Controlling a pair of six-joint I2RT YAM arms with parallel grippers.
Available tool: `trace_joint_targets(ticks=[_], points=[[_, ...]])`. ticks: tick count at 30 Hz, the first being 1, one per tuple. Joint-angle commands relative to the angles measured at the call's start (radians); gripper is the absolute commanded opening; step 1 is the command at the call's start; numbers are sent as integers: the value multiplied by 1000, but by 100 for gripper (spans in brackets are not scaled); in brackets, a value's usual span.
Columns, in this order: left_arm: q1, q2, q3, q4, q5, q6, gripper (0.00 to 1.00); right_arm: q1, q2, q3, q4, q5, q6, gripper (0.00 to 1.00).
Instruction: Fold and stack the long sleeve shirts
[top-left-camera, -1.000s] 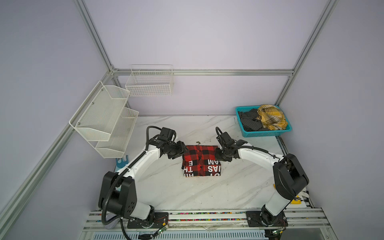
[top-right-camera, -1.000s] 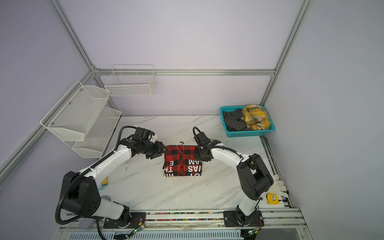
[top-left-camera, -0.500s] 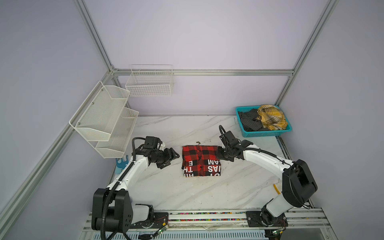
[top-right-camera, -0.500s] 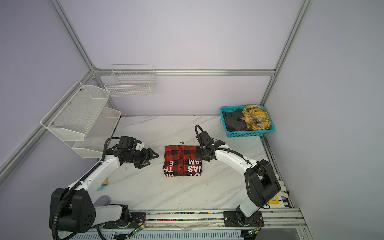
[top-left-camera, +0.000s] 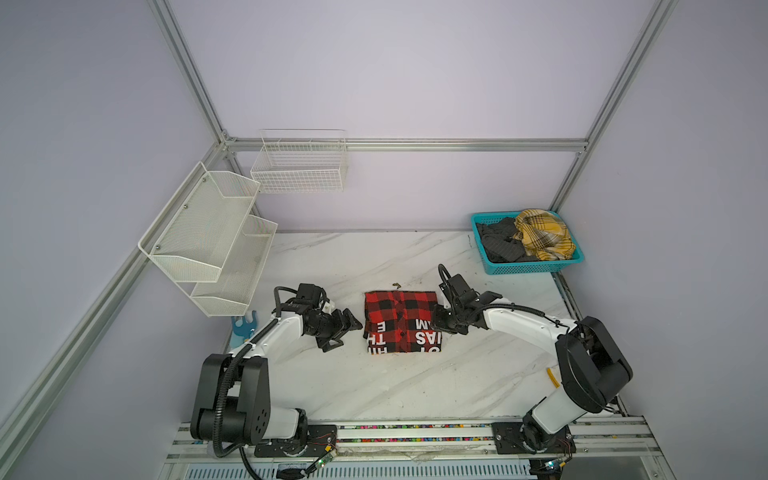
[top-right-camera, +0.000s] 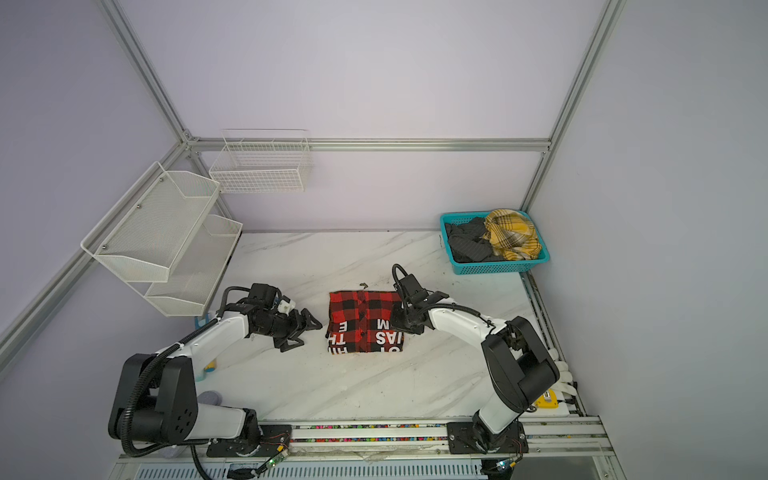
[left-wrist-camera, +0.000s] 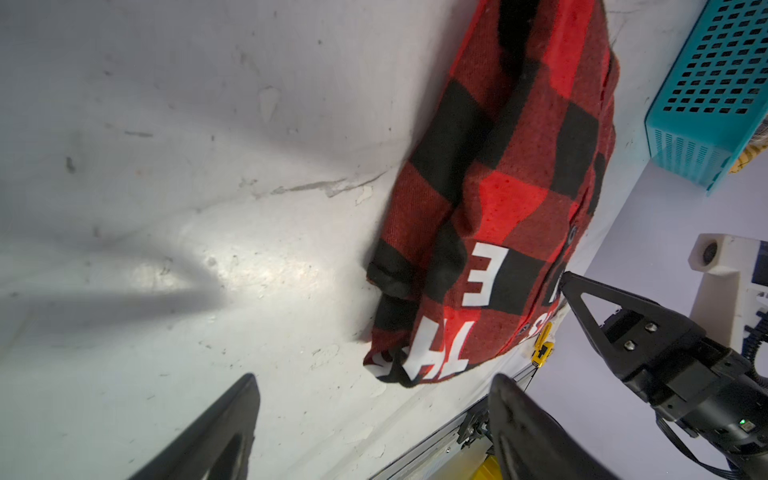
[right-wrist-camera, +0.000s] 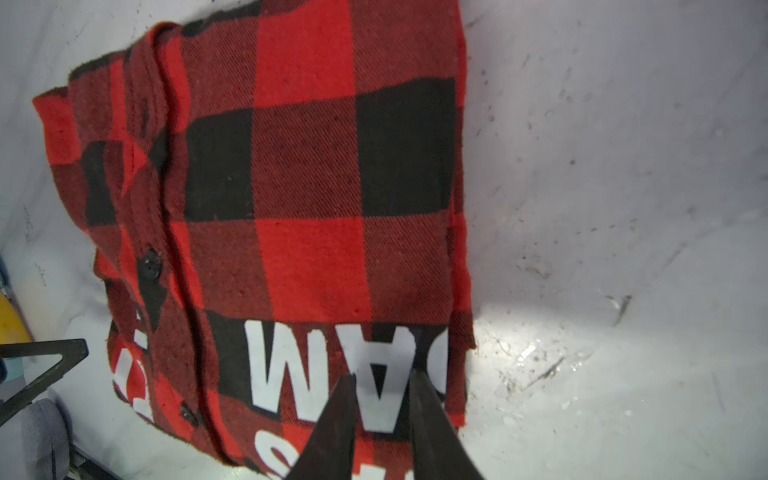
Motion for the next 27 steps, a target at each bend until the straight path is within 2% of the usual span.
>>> trace_joint_targets(ticks=[1,19,27], points=[[1,5,-48,64,42,-3,87,3,24,-8,18,-6,17,27],[-2,131,-128,294,114,-122,89,1,73,-18,3,23,39,26],[-19,252,-126,396,124,-155,89,0,103,-24,6,22,37,25]])
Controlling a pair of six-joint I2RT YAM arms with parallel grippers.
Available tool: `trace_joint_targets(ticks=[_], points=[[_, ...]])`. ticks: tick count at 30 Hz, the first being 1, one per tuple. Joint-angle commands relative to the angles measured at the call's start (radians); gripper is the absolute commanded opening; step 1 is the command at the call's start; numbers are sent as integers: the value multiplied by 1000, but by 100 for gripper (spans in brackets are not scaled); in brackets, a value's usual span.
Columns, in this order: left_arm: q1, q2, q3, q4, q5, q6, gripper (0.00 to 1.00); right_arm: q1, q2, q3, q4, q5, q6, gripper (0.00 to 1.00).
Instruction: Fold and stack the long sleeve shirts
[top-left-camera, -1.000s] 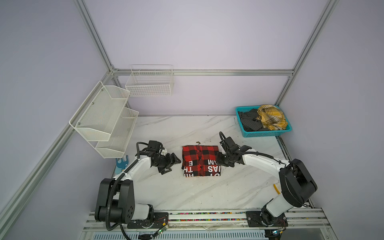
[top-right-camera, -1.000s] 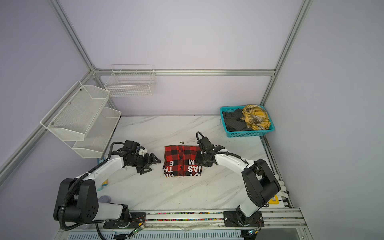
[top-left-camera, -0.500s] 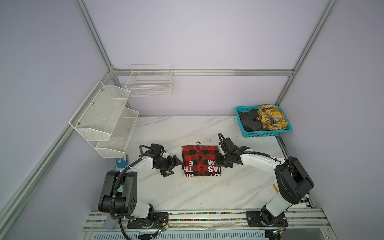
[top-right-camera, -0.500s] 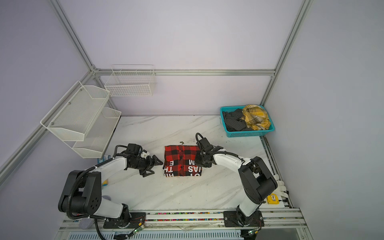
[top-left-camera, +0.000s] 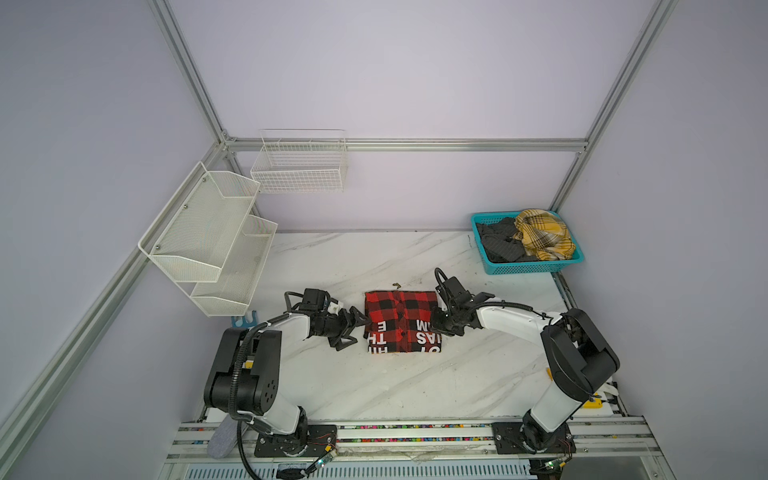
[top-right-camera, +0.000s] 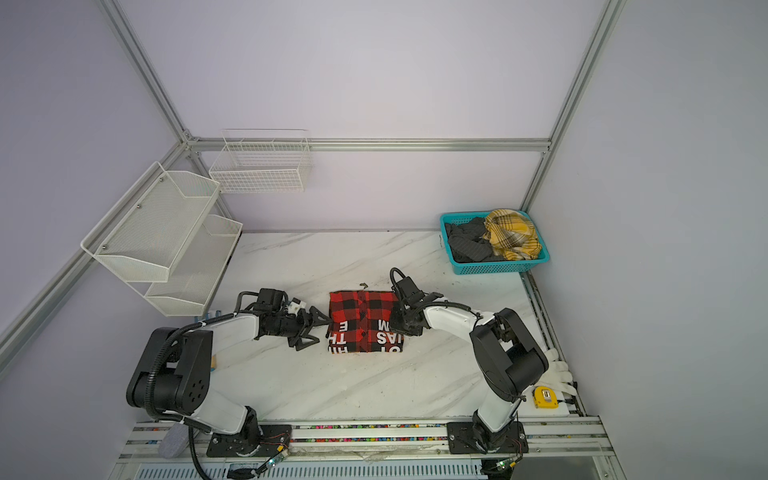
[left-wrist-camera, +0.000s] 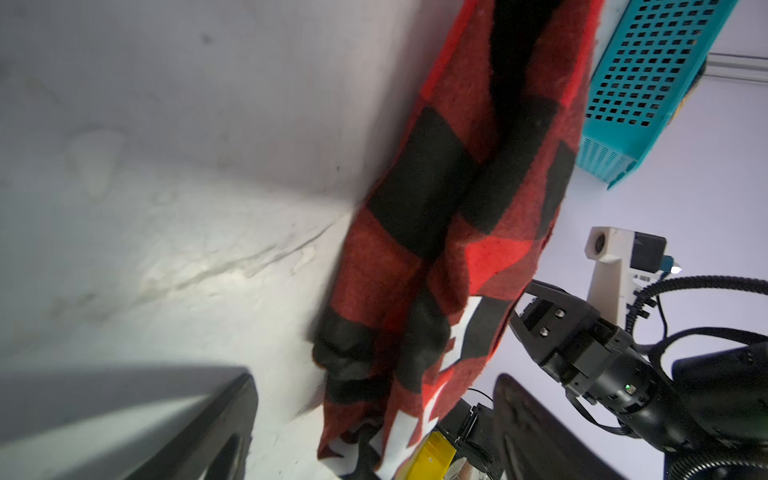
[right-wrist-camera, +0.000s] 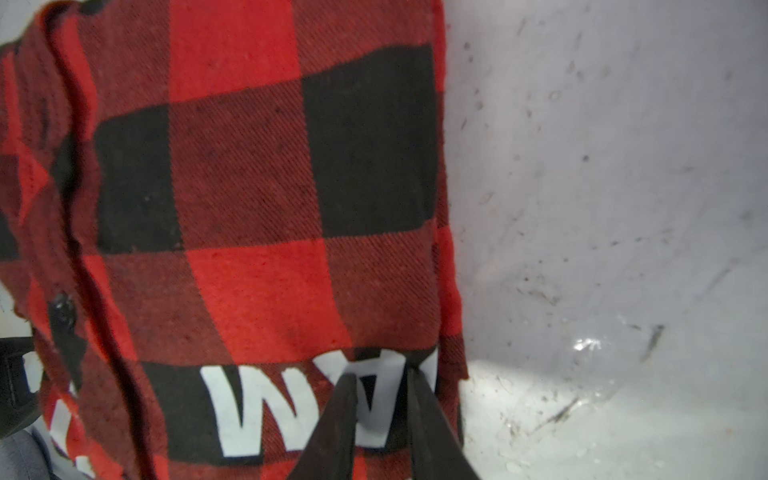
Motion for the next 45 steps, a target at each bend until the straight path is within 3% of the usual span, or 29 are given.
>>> trace_joint_targets(ticks=[1,8,20,24,28,36,41,45], points=[[-13,78,-45,19,-86,-16,89,-1,30,-24,-23,14,9,25],[-64,154,-28,44,-137,-43,88,-3,39,-39,-9,6,0,24],[-203,261,-3,262,-78,-205,84,-3,60,-49,18,-18,-2,23],[-233,250,-19,429,-8,-316,76,-3,56,-55,27,-24,-2,22],[-258,227,17,475,-3,-334,67,-3,62,-54,31,-30,-2,22],[-270,262,44,590,31,-400,39,-3,61,-48,31,-35,2,21],[-272,234,58,584,28,-405,24,-3,47,-44,22,-36,4,20],[-270,197,109,457,9,-332,16,-3,4,-13,-6,-22,4,20]])
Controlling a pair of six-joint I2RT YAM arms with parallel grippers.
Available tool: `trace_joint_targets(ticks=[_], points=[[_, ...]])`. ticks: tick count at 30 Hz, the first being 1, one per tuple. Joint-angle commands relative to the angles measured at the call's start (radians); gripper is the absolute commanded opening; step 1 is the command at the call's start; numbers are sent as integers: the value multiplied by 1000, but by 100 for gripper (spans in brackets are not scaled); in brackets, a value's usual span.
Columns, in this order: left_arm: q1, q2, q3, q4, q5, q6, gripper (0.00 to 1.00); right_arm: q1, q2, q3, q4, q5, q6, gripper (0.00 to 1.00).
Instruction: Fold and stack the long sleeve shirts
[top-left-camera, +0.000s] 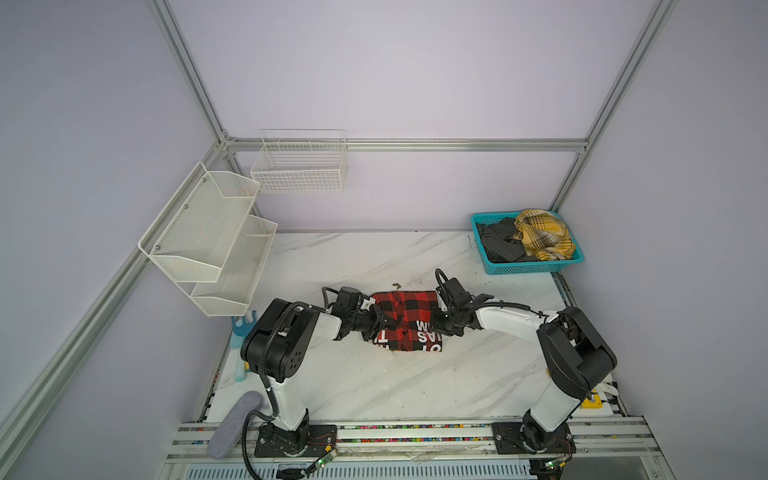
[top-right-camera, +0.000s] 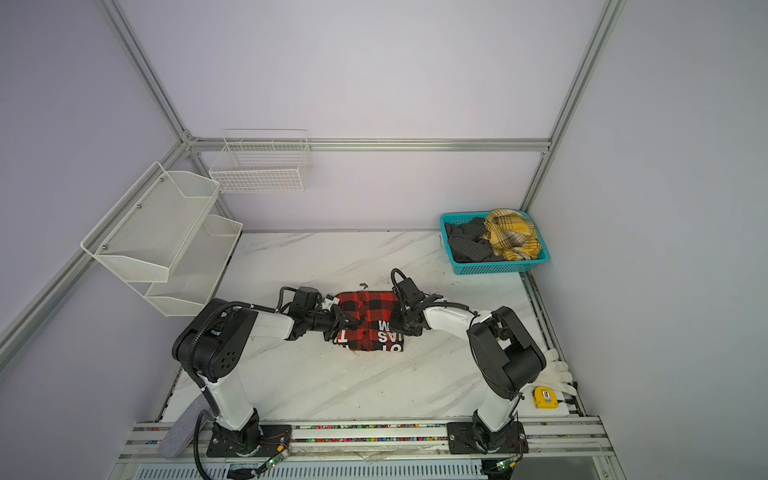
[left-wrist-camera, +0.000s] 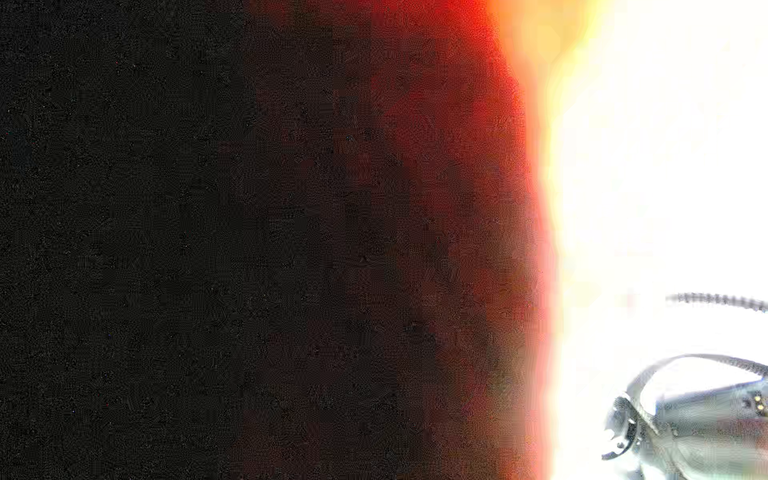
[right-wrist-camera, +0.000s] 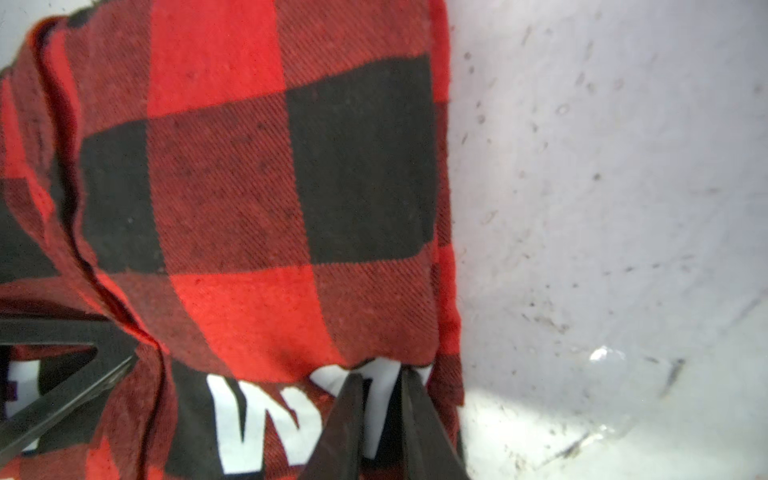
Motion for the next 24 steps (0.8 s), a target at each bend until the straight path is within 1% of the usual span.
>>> trace_joint_targets(ticks=[1,5,8,11,13,15,17,19,21,24], points=[[-13,-57,84,-112,-19,72,15,4,-22,17,-68,-9,9,20],[-8,-83,149,-263,-50,170,10,2,-72,67,-105,24,27,20],[3,-93,172,-314,-51,205,8,-2,-96,96,-136,46,25,20],[24,-111,190,-381,-58,249,4,-11,-119,110,-158,61,22,20],[47,-135,206,-459,-70,294,1,-19,-139,114,-170,70,21,20],[90,-170,240,-590,-94,369,0,-31,-157,116,-182,80,17,20],[136,-219,299,-760,-141,467,0,-45,-175,113,-188,87,15,20],[180,-274,380,-950,-233,577,0,-57,-193,111,-187,90,15,20],[211,-318,510,-1147,-376,704,0,-63,-204,112,-183,94,15,20],[229,-338,721,-1421,-688,861,0,-66,-204,114,-172,96,4,20]])
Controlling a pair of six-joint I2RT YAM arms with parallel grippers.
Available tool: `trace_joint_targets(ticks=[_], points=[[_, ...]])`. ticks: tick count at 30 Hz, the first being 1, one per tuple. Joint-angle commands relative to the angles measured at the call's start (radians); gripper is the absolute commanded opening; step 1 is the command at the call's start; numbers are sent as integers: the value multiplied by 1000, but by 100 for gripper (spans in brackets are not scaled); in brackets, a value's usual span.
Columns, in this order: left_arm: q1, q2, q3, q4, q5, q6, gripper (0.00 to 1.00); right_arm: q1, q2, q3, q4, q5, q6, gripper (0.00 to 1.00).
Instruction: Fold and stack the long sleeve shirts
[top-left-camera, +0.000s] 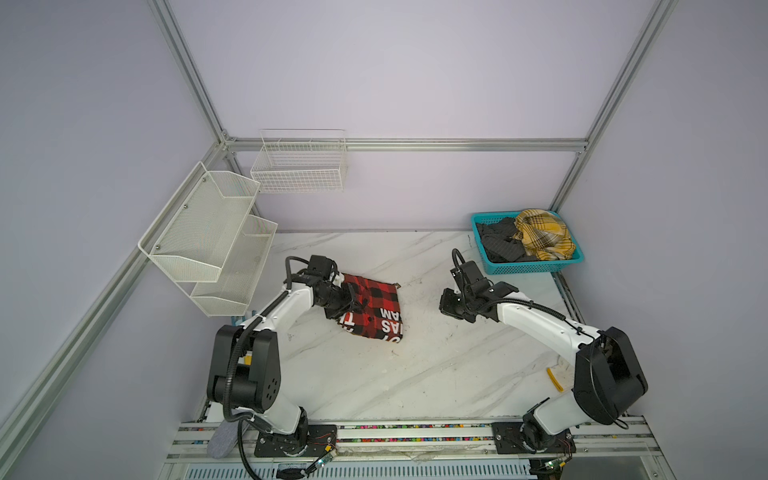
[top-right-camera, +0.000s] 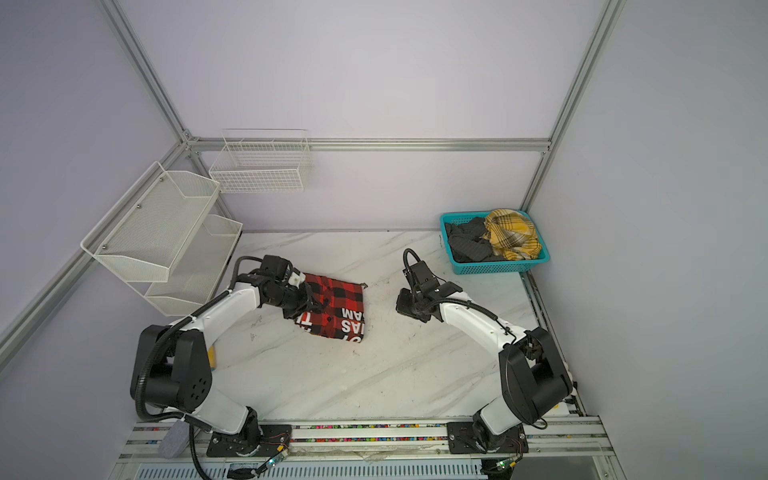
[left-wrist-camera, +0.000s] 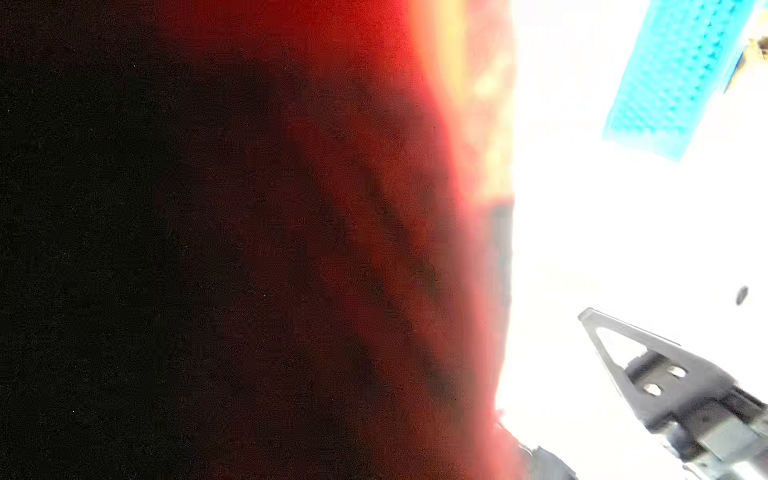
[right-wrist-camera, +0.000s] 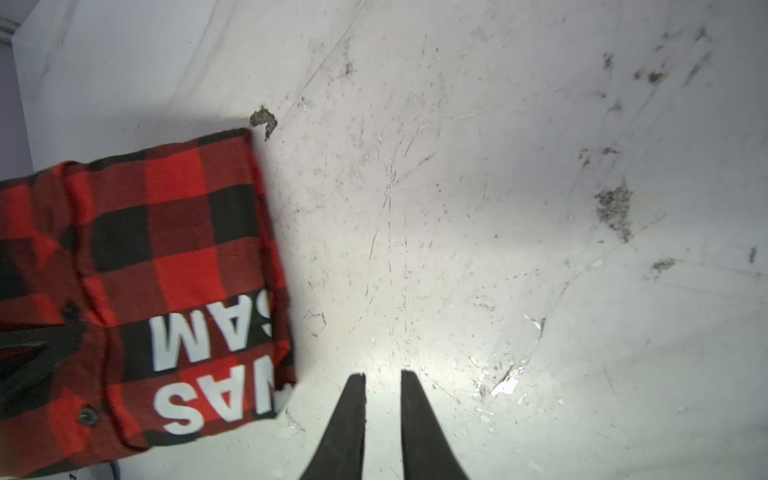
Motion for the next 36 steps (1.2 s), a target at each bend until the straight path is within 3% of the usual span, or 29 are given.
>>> trace_joint_targets(ticks=[1,4,6,8,15,24,25,27,28,31,32,36], points=[[9,-61,302,-386,-391,255,0,-6,-14,15,-18,23,-6,19],[-15,-51,413,-522,-695,265,0,-10,-6,15,1,28,-12,18],[-69,-15,457,-612,-963,235,0,-21,-4,11,23,29,-8,18],[-99,10,433,-635,-1082,204,0,-38,-4,3,49,15,-4,17],[-252,251,375,-705,-1139,-9,0,-145,-59,-54,100,-62,-27,16],[-548,585,657,-728,-1023,-209,1,-288,-185,-167,99,-157,-87,16],[-572,619,702,-723,-990,-225,17,-303,-194,-177,96,-167,-89,16],[-626,682,796,-709,-897,-255,60,-329,-221,-195,88,-187,-93,21],[-650,701,838,-698,-864,-261,70,-338,-235,-200,84,-192,-93,24],[-699,719,977,-669,-773,-267,85,-346,-279,-193,52,-202,-101,36],[-703,714,1026,-668,-752,-270,99,-346,-290,-183,28,-201,-120,40],[-697,617,1117,-667,-704,-261,100,-331,-309,-160,-21,-212,-162,46]])
